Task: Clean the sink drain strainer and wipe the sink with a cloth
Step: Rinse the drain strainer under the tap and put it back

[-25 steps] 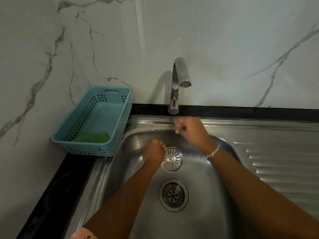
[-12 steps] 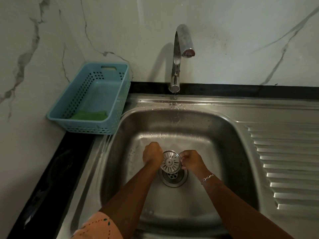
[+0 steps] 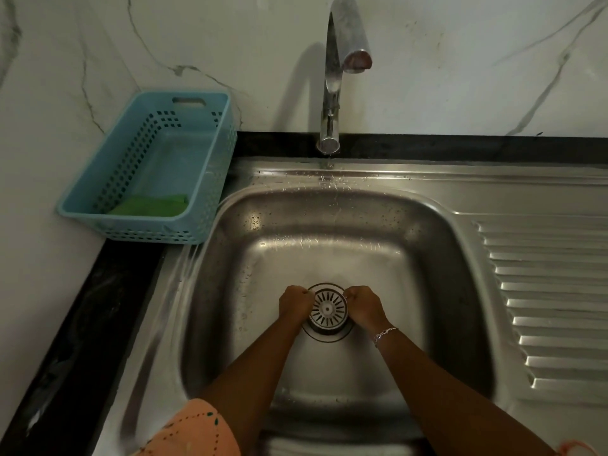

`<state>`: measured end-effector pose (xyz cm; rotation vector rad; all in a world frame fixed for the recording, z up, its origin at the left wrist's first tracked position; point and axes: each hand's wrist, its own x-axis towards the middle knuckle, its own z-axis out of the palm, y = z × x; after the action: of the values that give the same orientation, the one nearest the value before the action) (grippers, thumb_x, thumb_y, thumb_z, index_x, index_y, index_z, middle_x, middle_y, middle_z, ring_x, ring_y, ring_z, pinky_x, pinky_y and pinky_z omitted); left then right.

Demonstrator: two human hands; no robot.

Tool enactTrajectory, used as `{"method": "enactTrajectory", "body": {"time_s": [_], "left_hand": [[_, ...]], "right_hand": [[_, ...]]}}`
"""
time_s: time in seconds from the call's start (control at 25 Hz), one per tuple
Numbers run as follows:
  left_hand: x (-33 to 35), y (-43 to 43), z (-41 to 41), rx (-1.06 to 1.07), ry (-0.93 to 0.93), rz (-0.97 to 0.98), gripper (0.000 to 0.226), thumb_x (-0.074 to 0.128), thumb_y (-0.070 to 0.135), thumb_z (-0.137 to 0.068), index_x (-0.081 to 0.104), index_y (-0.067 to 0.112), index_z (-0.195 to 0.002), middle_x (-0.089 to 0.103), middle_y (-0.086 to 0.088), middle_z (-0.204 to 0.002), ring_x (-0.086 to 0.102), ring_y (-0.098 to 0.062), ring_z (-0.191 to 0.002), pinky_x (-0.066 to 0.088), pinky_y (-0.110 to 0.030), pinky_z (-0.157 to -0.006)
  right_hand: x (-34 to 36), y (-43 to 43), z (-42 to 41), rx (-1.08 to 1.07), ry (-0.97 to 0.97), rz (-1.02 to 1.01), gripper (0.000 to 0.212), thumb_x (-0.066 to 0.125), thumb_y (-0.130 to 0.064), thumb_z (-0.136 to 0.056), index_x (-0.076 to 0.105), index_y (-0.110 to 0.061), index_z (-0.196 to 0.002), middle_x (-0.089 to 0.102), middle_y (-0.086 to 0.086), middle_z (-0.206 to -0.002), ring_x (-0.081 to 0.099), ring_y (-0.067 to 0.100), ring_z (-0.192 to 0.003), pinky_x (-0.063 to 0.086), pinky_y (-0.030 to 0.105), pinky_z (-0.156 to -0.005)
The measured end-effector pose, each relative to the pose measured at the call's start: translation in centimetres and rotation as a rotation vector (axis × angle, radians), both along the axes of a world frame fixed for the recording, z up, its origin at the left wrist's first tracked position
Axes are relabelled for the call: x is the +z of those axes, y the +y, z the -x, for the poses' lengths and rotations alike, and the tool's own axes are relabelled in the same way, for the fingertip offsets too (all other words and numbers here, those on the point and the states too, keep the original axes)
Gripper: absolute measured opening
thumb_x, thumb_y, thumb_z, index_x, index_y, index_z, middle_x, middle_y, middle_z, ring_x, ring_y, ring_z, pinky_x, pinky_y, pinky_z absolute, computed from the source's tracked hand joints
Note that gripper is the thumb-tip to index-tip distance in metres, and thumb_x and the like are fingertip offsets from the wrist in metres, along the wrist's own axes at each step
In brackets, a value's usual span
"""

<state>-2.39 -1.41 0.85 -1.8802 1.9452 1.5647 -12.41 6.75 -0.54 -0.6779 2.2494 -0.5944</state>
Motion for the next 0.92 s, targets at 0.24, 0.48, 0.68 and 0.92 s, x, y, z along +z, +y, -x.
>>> {"method": "enactTrajectory", "body": {"time_s": [0.24,0.48,0.68,0.92], "left_hand": [[-0.6,0.5,0.0,-0.027,-0.033,-0.066,0.022,0.051,0.007,-0.084,0.067,-0.006,-0.093,0.067,-0.028,-0.101,0.064,-0.038,-0.098,0.052,-0.037,-0.069],[-1.0,0.2,0.0,-0.116,-0.092,-0.014,0.027,0.048,0.005,-0.087,0.064,-0.007,-0.104,0.065,-0.026,-0.113,0.061,-0.035,-0.106,0.050,-0.037,-0.088],[-0.2,0.1,-0.8,-0.296,-0.097,0.117,0.032,0.050,0.005,-0.086,0.061,0.004,-0.116,0.062,-0.017,-0.122,0.058,-0.028,-0.111,0.047,-0.033,-0.090],[1.4,0.2,-2.6,-0.681,-0.228,0.467,0.056,0.045,0.020,-0.093,0.023,0.013,-0.144,0.019,-0.013,-0.154,0.014,-0.029,-0.143,0.024,-0.039,-0.116]], "right_hand": [[-0.9,-0.1,-0.2,0.049,-0.001,-0.095,0.018,0.042,0.013,-0.079,0.057,0.013,-0.069,0.063,0.025,-0.084,0.061,0.030,-0.089,0.031,0.023,-0.055],[-1.1,-0.3,0.4,0.207,0.095,-0.161,0.041,0.042,0.009,-0.082,0.028,-0.012,-0.050,0.061,0.028,-0.102,0.059,0.033,-0.098,0.022,0.019,-0.045],[-0.3,0.0,0.7,0.202,0.111,-0.140,0.019,0.043,0.005,-0.086,0.061,0.009,-0.090,0.062,0.026,-0.112,0.058,0.033,-0.106,0.043,0.031,-0.075],[2.8,1.4,-0.3,0.303,0.307,-0.066,0.048,0.050,-0.002,-0.089,0.042,-0.007,-0.136,0.037,0.017,-0.145,0.037,0.032,-0.134,0.038,0.034,-0.107]]}}
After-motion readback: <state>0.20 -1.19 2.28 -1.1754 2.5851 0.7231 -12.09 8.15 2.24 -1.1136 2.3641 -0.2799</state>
